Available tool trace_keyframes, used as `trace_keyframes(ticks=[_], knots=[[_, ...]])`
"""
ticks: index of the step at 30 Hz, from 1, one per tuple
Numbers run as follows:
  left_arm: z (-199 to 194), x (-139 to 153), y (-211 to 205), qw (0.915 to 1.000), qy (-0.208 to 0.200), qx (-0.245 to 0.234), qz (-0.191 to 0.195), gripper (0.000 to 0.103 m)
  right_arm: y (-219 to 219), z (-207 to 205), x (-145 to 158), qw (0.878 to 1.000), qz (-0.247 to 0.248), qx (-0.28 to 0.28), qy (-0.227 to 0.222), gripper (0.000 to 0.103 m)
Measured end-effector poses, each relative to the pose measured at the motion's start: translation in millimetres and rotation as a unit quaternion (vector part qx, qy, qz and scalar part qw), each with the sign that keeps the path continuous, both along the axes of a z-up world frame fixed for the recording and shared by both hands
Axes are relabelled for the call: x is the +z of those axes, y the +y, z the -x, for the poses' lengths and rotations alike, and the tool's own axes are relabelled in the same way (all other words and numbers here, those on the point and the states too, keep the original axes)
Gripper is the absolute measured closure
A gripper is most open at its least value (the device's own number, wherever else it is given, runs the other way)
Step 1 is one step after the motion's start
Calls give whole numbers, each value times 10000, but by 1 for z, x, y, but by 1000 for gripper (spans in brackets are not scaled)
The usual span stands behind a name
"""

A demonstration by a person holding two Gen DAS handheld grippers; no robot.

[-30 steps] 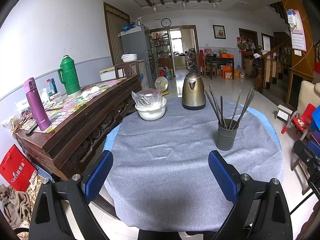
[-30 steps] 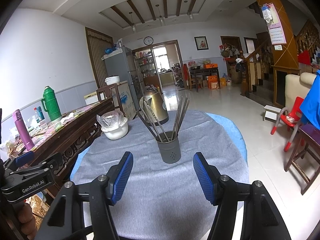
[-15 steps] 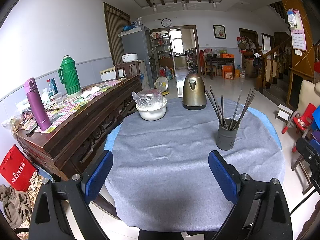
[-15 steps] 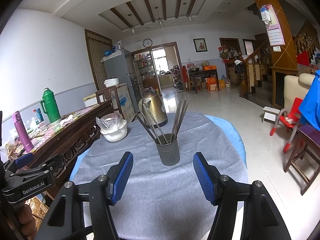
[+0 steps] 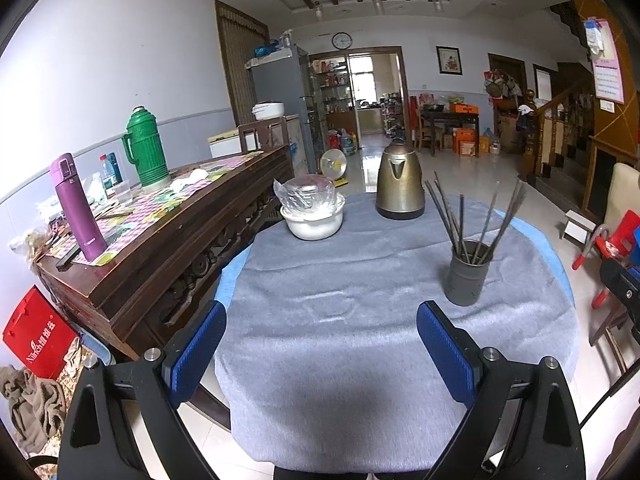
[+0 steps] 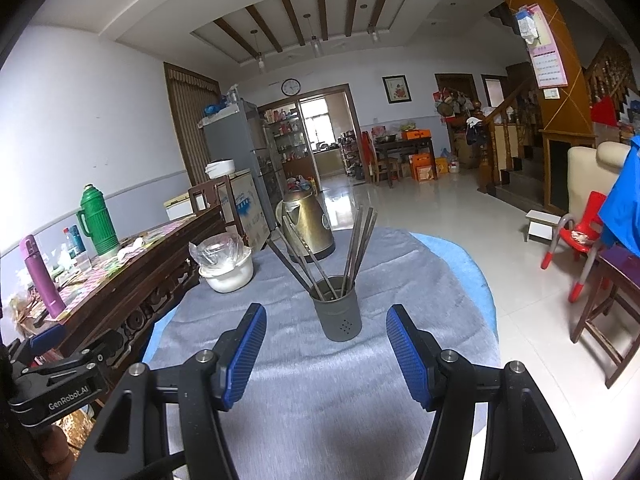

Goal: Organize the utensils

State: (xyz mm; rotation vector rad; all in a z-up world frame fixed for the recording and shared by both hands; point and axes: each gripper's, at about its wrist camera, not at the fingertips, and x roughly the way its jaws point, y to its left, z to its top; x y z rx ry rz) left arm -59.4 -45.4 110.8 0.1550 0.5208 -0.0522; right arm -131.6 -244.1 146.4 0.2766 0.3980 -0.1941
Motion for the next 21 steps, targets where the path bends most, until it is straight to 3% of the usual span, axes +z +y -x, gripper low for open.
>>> trace_keyframes(ticks=[9,21], knots=[[-39,0,-13,9996,187,225,2,7,-18,-48,-7,9997,-88,103,194,37],[-75,3,-52,9992,339,30,-218,7,-56,-88,-14,9997,-139,-49,180,37]])
